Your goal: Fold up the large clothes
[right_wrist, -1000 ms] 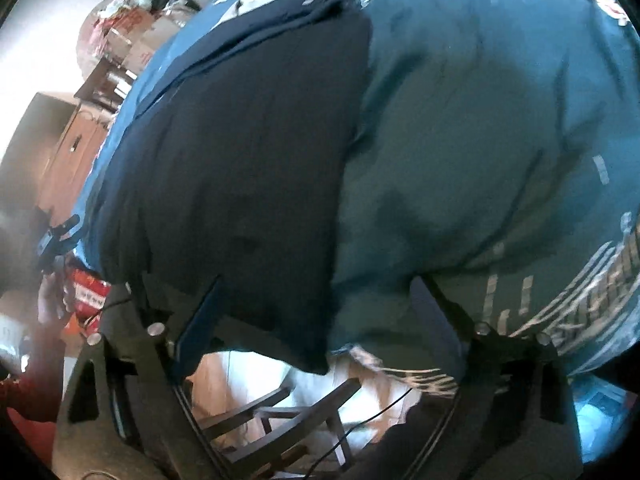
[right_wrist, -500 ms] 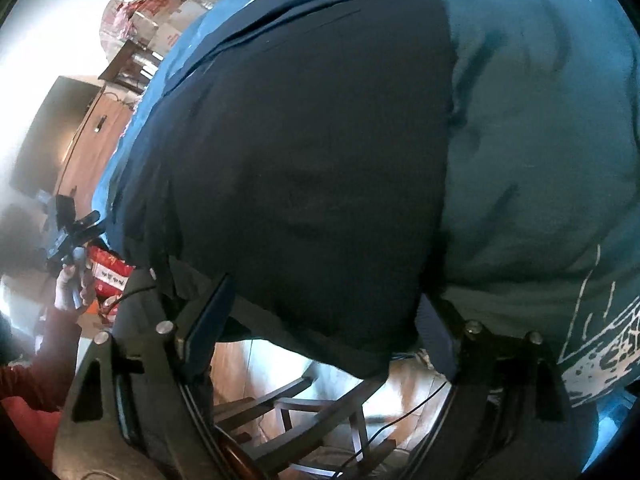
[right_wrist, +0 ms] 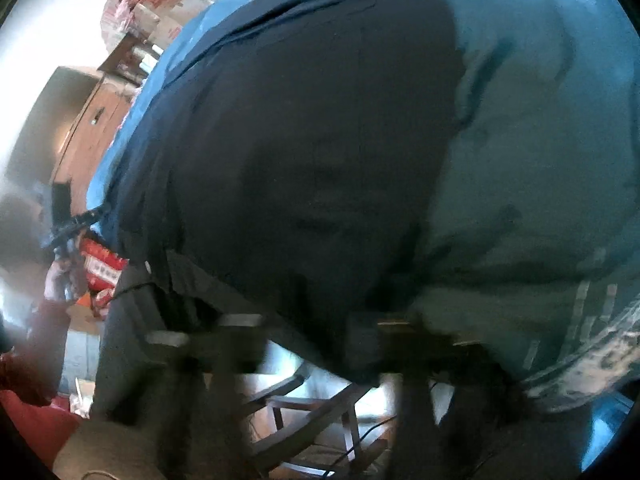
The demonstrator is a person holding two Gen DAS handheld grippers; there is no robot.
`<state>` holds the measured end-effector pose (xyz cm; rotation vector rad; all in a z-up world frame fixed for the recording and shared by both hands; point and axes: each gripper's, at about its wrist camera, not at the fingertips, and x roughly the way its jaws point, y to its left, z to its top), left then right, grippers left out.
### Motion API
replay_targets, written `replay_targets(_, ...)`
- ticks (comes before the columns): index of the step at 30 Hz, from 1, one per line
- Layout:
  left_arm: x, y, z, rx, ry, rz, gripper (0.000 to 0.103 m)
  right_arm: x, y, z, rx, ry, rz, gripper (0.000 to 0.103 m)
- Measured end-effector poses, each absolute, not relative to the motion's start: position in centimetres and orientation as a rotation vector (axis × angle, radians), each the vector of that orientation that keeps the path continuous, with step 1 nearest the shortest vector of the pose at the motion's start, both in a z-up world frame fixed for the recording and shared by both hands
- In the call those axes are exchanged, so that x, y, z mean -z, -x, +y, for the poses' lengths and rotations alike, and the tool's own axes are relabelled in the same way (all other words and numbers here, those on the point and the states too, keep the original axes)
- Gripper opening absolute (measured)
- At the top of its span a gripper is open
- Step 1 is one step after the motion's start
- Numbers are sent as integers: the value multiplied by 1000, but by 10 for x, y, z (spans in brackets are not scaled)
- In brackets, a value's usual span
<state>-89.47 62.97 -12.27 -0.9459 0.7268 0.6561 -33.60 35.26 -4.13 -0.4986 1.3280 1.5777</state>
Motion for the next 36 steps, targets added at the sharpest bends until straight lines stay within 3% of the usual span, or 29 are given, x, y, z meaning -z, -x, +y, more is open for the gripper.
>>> replay_targets(1, 119, 897, 630, -654, 969, 698, 11, 33, 331, 349, -1596, 442, 1338, 6)
replay_targets(8, 47, 900, 642, -547, 1018, 392, 12, -40, 302, 335, -1719, 83, 1344, 2)
replay_targets(15, 14, 880, 714, -493, 1083, 166, 13, -88, 277, 385, -1771, -85, 1300, 1)
replay_targets(21, -7, 843, 812, -579, 1052, 157, 14, -105, 232, 498, -1766, -101, 1237, 1)
replay_targets(26, 31, 793, 915, -676, 1102, 229, 21, -57, 196, 603, -1675, 23, 1263, 2)
replay_targets(27, 47, 781, 936, -719, 1097, 276, 29, -42, 191, 617, -1641, 55, 1278, 7)
replay_targets(28, 65, 771, 954, -755, 1112, 325, 48, -30, 185, 631, -1588, 99, 1275, 14)
replay_targets(29, 98, 759, 980, -797, 1166, 404, 57, -15, 178, 643, -1508, 166, 1241, 17)
replay_targets(30, 118, 754, 992, -825, 1189, 463, 62, -6, 174, 647, -1480, 180, 1245, 26)
replay_targets(31, 135, 748, 1002, -858, 1203, 525, 62, 5, 170, 650, -1456, 182, 1261, 41)
replay_targets(33, 151, 742, 1011, -886, 1195, 561, 62, 14, 172, 650, -1466, 195, 1251, 60)
replay_targets(34, 148, 740, 1010, -889, 1172, 563, 62, 16, 175, 650, -1474, 219, 1237, 65)
replay_targets(36, 134, 738, 1004, -868, 1115, 549, 64, 24, 187, 658, -1486, 300, 1206, 65)
